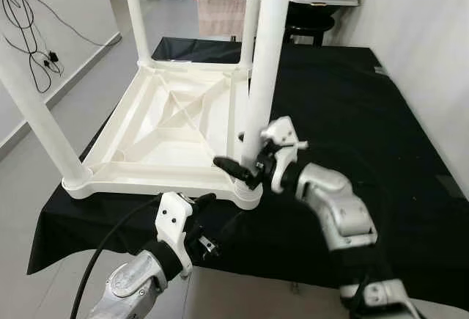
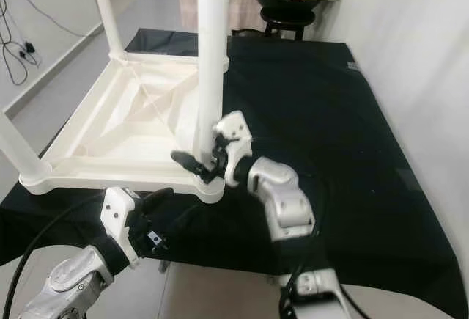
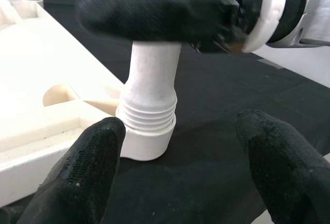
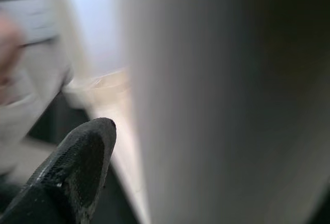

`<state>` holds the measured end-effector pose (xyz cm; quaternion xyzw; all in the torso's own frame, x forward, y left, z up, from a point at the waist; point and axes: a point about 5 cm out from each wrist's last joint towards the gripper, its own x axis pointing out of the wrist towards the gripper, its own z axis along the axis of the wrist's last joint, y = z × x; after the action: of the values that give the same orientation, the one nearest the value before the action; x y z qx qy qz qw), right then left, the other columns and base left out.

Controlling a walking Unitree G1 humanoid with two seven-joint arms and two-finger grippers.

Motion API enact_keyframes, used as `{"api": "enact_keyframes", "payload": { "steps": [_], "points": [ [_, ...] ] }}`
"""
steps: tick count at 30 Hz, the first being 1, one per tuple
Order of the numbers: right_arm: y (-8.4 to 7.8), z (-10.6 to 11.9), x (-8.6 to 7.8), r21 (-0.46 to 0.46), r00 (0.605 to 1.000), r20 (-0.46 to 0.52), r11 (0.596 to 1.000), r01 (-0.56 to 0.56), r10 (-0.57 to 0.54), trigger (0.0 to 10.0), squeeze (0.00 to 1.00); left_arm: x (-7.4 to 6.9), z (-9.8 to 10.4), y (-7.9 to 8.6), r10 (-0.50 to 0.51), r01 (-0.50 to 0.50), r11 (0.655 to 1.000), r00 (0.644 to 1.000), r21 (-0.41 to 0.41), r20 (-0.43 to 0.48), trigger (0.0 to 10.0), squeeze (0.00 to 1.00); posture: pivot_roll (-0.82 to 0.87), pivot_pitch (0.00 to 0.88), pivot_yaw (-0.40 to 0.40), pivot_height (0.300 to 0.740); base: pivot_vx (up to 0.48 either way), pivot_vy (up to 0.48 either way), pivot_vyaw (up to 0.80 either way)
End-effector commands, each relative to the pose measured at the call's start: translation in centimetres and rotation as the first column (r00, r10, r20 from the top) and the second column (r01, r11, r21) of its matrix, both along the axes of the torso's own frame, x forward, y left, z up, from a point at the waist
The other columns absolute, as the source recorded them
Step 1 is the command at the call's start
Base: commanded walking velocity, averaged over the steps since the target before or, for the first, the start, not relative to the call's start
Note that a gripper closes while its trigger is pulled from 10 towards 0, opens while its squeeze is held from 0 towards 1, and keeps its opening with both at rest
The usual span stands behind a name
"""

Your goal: Building children table

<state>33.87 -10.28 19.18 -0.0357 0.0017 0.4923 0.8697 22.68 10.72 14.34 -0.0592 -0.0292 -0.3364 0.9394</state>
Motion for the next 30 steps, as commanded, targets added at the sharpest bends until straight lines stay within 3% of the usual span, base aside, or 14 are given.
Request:
{"api": "enact_keyframes", "payload": {
  "steps": [1,8,9,14,15,23,26,29,30],
  "points": [
    [0.0,-0.2,0.3,-0.008,0.995,-0.013,0.995,-0.103,0.103,10.0,0.0,-0.1,-0.6,-0.1,-0.008,0.008,1.0,0.999,-0.007,-0.032,10.0,0.0,-0.01,0.06,-0.042,0.74,0.0,0.0,0.0],
    [-0.8,0.4,1.0,0.024,0.965,-0.049,0.966,-0.258,0.259,10.0,0.0,-0.2,-0.7,-0.1,-0.001,0.001,1.0,0.999,-0.008,-0.035,10.0,0.0,0.0,0.051,-0.048,0.74,0.0,0.0,0.0],
    [-0.8,0.4,1.1,0.032,0.958,-0.054,0.959,-0.28,0.282,9.0,0.0,-0.2,-0.8,-0.1,-0.001,0.001,1.0,0.999,-0.008,-0.035,10.0,0.0,0.0,0.051,-0.048,0.74,0.0,0.0,0.0],
    [-0.9,0.5,1.2,0.041,0.949,-0.055,0.95,-0.308,0.31,9.0,0.0,-0.1,-0.8,-0.1,-0.001,0.001,1.0,0.999,-0.009,-0.036,10.0,0.0,0.0,0.051,-0.048,0.74,0.0,0.0,0.0],
    [-0.9,0.2,1.3,0.029,0.95,-0.06,0.952,-0.305,0.307,0.0,0.0,-0.2,-0.8,-0.1,-0.003,0.002,1.0,0.999,-0.008,-0.037,10.0,0.0,0.03,0.053,-0.044,0.74,0.0,0.0,0.0],
    [-1.3,-1.2,1.2,-0.004,0.955,-0.059,0.957,-0.291,0.29,0.0,0.0,-0.3,-0.7,-0.1,0.004,-0.004,1.0,0.999,-0.008,-0.037,10.0,0.0,0.02,0.065,-0.042,0.74,0.0,0.0,0.0],
    [-2.2,-2.3,0.4,-0.035,0.988,-0.041,0.988,-0.152,0.151,0.0,0.0,-0.3,-0.6,0.0,0.003,-0.004,1.0,0.999,-0.011,-0.038,10.0,0.0,0.0,0.077,-0.039,0.74,0.0,0.0,0.0],
    [-2.4,-2.6,0.0,-0.037,0.993,-0.048,0.993,-0.111,0.109,0.0,0.0,-0.3,-0.6,0.1,0.002,-0.003,1.0,0.999,-0.012,-0.038,10.0,0.0,0.0,0.08,-0.04,0.74,0.0,0.0,0.0],
    [-2.2,-3.2,-0.8,-0.043,0.996,-0.072,0.997,-0.065,0.062,0.0,0.0,-0.3,-0.6,0.2,0.001,-0.002,1.0,0.999,-0.012,-0.038,10.0,0.0,-0.01,0.087,-0.042,0.74,0.0,0.0,0.0]
  ]
}}
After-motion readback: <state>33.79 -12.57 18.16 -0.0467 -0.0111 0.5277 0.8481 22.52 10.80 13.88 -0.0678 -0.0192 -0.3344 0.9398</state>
